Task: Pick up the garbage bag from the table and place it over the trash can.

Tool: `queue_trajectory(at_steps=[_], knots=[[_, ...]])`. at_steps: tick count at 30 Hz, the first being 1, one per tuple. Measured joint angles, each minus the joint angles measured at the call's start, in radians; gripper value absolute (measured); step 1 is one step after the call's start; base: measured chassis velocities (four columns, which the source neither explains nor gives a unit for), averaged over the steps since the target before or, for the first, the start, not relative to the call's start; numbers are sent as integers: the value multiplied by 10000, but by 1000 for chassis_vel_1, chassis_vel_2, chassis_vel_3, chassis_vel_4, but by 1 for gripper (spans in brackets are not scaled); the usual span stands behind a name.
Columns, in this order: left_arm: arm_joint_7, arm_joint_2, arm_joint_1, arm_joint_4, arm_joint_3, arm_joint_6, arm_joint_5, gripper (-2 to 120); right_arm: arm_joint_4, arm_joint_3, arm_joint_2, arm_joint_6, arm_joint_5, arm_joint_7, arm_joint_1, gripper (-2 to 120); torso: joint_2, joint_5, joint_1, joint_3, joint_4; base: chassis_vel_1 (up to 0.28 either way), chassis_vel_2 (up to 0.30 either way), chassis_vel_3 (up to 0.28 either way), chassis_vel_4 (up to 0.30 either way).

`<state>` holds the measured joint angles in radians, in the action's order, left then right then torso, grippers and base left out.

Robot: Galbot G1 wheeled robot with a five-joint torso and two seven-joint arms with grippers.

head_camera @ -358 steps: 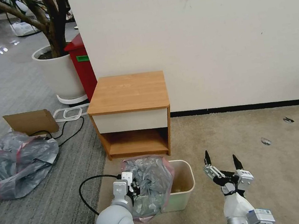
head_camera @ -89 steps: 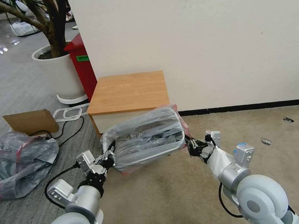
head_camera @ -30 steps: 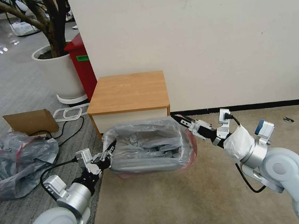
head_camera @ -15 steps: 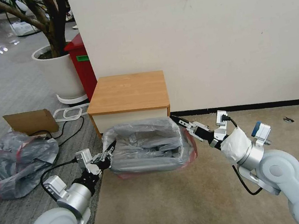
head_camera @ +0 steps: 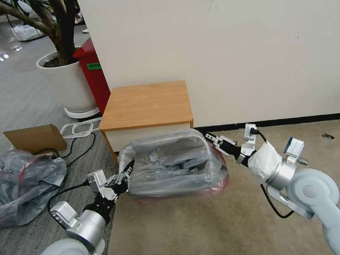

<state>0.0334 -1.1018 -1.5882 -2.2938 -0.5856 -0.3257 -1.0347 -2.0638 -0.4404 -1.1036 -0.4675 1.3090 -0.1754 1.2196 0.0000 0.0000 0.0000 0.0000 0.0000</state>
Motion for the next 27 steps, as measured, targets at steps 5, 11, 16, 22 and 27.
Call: queue_trajectory(at_steps=[5,11,16,22,27], knots=[[-7,-9,-33,-123,-13,-14,-8,5,574,154,-54,6,-677,75,-137,0,0,1,0,0,0,0,0,0,0],[14,-15,-52,-196,-60,-17,-63,5,1032,211,-23,200,-1581,-422,-31,0,0,0,-1,0,0,0,0,0,0],[132,-65,-65,-215,-40,-33,-108,5,1005,151,-29,322,-1808,-572,87,0,0,2,0,0,-1,0,0,0,0],[932,-59,81,-35,20,-225,16,5,-136,-409,175,334,-1044,-250,324,21,0,-1,0,-1,0,0,0,0,0],[1916,-22,196,190,203,-363,445,5,-1258,-835,330,326,-699,620,230,39,0,0,0,-1,-1,0,0,0,0]])
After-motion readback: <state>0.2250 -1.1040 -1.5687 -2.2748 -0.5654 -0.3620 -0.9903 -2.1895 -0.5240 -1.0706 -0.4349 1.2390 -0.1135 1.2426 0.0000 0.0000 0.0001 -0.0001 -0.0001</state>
